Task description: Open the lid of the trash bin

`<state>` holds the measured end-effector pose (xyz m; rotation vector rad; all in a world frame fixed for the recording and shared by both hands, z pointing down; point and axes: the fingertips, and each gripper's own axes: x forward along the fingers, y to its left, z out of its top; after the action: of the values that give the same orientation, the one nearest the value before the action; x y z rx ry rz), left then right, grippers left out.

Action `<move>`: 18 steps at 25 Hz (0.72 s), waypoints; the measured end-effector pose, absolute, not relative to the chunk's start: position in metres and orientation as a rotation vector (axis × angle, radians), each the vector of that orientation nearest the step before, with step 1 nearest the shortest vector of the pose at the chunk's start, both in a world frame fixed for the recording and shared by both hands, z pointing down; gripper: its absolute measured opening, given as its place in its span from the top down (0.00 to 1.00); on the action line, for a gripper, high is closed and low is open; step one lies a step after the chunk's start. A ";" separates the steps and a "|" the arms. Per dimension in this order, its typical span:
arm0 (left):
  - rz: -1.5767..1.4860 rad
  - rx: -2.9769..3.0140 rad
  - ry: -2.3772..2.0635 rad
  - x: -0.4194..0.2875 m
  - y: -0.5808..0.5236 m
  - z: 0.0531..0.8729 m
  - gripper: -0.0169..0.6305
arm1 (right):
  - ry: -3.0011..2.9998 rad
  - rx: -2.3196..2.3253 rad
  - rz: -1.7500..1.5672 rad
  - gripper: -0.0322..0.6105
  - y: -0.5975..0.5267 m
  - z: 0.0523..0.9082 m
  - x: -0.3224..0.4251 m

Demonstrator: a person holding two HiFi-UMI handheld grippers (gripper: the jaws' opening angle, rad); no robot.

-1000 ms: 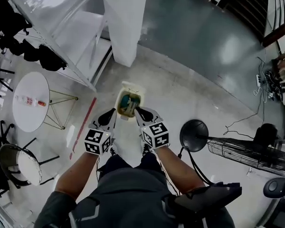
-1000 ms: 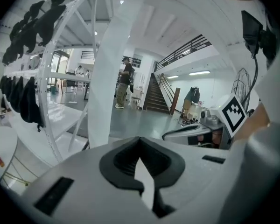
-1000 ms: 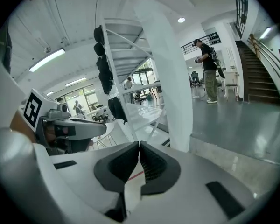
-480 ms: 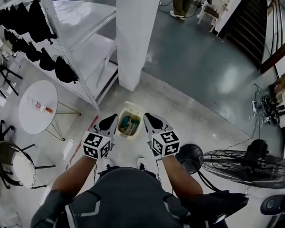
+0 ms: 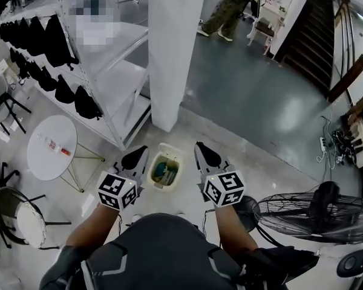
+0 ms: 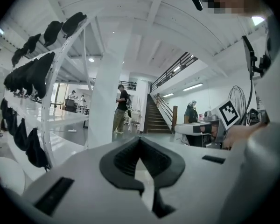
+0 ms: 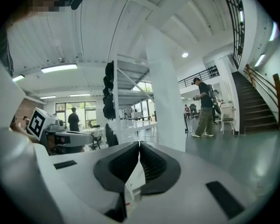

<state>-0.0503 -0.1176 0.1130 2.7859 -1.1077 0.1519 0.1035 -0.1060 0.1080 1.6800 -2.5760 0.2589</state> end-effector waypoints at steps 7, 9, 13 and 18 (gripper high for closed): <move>0.048 2.776 -1.169 -0.069 -0.118 0.075 0.96 | -2.624 1.744 0.124 0.91 -0.098 0.057 0.116; 0.033 2.774 -1.187 -0.075 -0.117 0.067 0.96 | -2.628 1.770 0.084 0.91 -0.095 0.046 0.119; 0.018 2.788 -1.196 -0.082 -0.115 0.055 0.96 | -2.617 1.800 -0.006 0.91 -0.090 0.029 0.122; 0.030 2.798 -1.246 -0.088 -0.111 0.047 0.96 | -2.621 1.821 -0.011 0.91 -0.085 0.021 0.123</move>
<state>-0.0880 -0.1106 0.0469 2.7978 -1.2464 0.0300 0.1234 -0.0854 0.0211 1.8209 -2.6214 -0.0109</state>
